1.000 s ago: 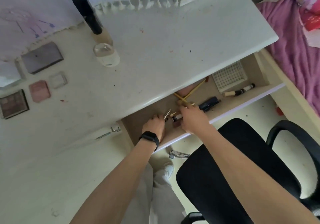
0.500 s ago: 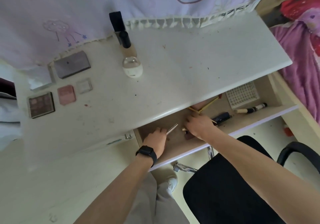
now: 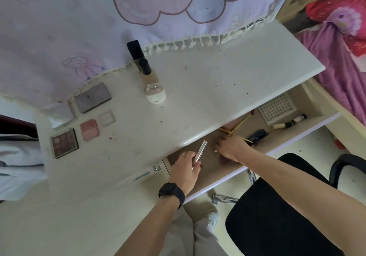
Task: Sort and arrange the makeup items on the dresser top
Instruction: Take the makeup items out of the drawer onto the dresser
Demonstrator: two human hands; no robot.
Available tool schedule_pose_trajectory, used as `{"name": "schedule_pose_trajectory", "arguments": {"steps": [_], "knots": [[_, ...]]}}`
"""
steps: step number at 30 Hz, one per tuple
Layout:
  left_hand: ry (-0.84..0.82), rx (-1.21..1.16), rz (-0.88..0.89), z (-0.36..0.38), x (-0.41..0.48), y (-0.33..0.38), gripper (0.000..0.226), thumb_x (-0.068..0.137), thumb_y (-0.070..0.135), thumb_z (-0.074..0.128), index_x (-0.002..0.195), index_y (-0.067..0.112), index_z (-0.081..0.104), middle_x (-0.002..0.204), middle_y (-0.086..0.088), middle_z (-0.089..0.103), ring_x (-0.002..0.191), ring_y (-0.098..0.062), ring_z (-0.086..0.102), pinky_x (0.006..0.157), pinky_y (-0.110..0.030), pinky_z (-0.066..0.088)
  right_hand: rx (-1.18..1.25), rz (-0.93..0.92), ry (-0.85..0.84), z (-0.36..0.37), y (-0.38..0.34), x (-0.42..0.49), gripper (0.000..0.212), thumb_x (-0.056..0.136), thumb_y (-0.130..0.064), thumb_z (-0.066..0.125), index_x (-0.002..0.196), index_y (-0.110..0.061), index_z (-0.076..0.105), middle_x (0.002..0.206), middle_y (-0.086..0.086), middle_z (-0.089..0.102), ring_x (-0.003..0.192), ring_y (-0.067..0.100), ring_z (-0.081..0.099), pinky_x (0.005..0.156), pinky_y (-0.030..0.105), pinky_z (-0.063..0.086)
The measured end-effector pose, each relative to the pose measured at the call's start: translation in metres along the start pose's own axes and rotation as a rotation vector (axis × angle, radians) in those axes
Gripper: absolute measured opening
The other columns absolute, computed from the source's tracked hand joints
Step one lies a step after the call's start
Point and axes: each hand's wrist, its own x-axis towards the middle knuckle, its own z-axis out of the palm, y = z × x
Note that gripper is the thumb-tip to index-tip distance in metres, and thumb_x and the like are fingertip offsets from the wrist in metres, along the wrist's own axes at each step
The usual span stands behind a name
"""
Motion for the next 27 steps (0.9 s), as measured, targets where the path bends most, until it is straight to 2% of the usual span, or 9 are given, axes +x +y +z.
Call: {"name": "schedule_pose_trajectory", "arguments": {"steps": [5,9,12,14,17,19,21,24,27], "knots": [[0.042,-0.039,0.017,-0.005,-0.006,0.005,0.019,0.097,0.029,0.058,0.111,0.016,0.061,0.089,0.007,0.046,0.068,-0.015,0.047,0.070,-0.034,0.047,0.067,0.068,0.029,0.005,0.003,-0.005,0.033,0.105,-0.014,0.034,0.129,-0.010,0.057,0.132,0.009,0.060,0.125,0.032,0.052,0.092,0.042,0.050],[0.080,-0.119,0.027,-0.015,-0.009,0.020,0.019,0.094,0.031,0.063,0.111,0.022,0.064,0.085,0.008,0.059,0.071,-0.008,0.051,0.067,-0.023,0.040,0.302,0.104,0.108,-0.001,0.016,-0.018,0.034,0.103,-0.023,0.049,0.136,-0.016,0.052,0.148,0.009,0.046,0.133,0.029,0.047,0.093,0.040,0.050],[0.138,-0.365,-0.003,-0.031,-0.009,0.045,0.013,0.090,0.030,0.068,0.103,0.029,0.066,0.080,0.012,0.069,0.073,-0.003,0.064,0.071,-0.021,0.051,0.576,0.133,0.192,-0.007,0.023,-0.043,0.033,0.104,-0.027,0.050,0.135,-0.015,0.053,0.137,0.009,0.051,0.115,0.031,0.058,0.093,0.040,0.049],[0.160,-0.577,-0.071,-0.046,-0.002,0.063,0.008,0.090,0.030,0.068,0.097,0.030,0.064,0.080,0.013,0.072,0.072,-0.006,0.071,0.073,-0.026,0.056,0.829,0.196,0.314,-0.012,0.022,-0.066,0.030,0.104,-0.026,0.054,0.130,-0.013,0.060,0.125,0.005,0.057,0.104,0.030,0.062,0.087,0.032,0.046],[0.224,-0.771,-0.187,-0.068,0.021,0.085,0.009,0.090,0.025,0.070,0.097,0.026,0.063,0.086,0.010,0.072,0.071,-0.014,0.074,0.068,-0.028,0.060,1.248,0.365,0.552,-0.026,0.014,-0.101,0.015,0.098,-0.024,0.065,0.113,-0.022,0.068,0.104,-0.010,0.066,0.093,0.008,0.064,0.075,0.011,0.041],[0.264,-0.840,-0.254,-0.081,0.041,0.094,0.012,0.090,0.020,0.071,0.099,0.021,0.063,0.095,0.007,0.069,0.068,-0.019,0.074,0.066,-0.030,0.061,1.498,0.482,0.612,-0.042,0.011,-0.113,0.004,0.096,-0.029,0.067,0.100,-0.030,0.067,0.086,-0.016,0.072,0.083,-0.003,0.065,0.068,0.005,0.043],[0.274,-0.873,-0.318,-0.091,0.064,0.098,0.016,0.089,0.016,0.073,0.100,0.016,0.062,0.097,-0.001,0.069,0.067,-0.022,0.074,0.062,-0.029,0.060,1.641,0.537,0.643,-0.057,0.017,-0.115,0.005,0.094,-0.036,0.068,0.093,-0.032,0.067,0.080,-0.018,0.074,0.077,-0.004,0.067,0.064,0.009,0.045],[0.283,-0.853,-0.359,-0.099,0.097,0.099,0.018,0.086,0.017,0.075,0.097,0.016,0.060,0.093,-0.006,0.069,0.067,-0.022,0.074,0.058,-0.027,0.059,1.771,0.532,0.660,-0.079,0.034,-0.104,0.016,0.091,-0.040,0.071,0.087,-0.025,0.070,0.083,-0.011,0.076,0.081,0.005,0.070,0.073,0.023,0.051],[0.286,-0.720,-0.384,-0.102,0.133,0.103,0.021,0.087,0.022,0.074,0.099,0.017,0.057,0.091,-0.003,0.068,0.070,-0.021,0.073,0.067,-0.037,0.063,1.801,0.493,0.616,-0.100,0.057,-0.081,0.016,0.091,-0.036,0.072,0.086,-0.021,0.069,0.083,-0.013,0.075,0.077,0.006,0.072,0.072,0.028,0.059]]}}
